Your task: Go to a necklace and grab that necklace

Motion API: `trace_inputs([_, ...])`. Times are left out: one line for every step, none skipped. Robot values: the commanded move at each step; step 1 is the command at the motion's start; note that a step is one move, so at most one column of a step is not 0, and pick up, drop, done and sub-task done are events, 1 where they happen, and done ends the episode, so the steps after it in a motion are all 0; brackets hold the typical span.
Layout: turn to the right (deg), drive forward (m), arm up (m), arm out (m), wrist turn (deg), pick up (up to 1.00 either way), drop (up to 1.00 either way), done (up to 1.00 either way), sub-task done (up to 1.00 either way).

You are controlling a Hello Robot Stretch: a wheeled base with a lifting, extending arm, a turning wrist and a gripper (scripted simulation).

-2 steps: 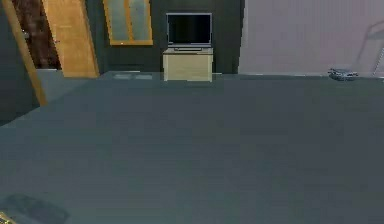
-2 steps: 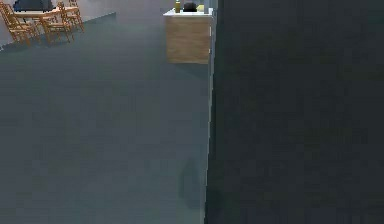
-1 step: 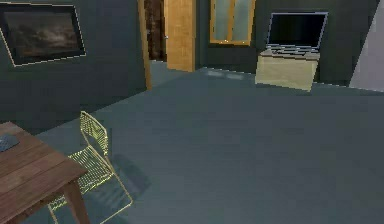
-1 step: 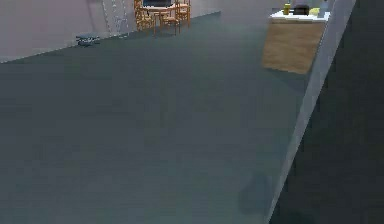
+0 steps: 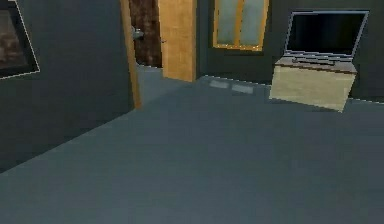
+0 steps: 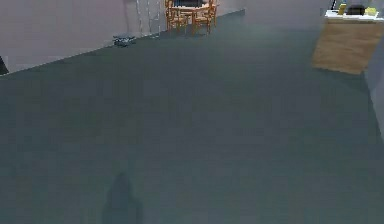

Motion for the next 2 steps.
trace_inputs([-3.0,0.00,0.00,0.00,0.0,0.00,0.00,0.00,0.00])
trace_inputs([0.0,0.50,0.00,0.00,0.0,0.00,0.00,0.00,0.00])
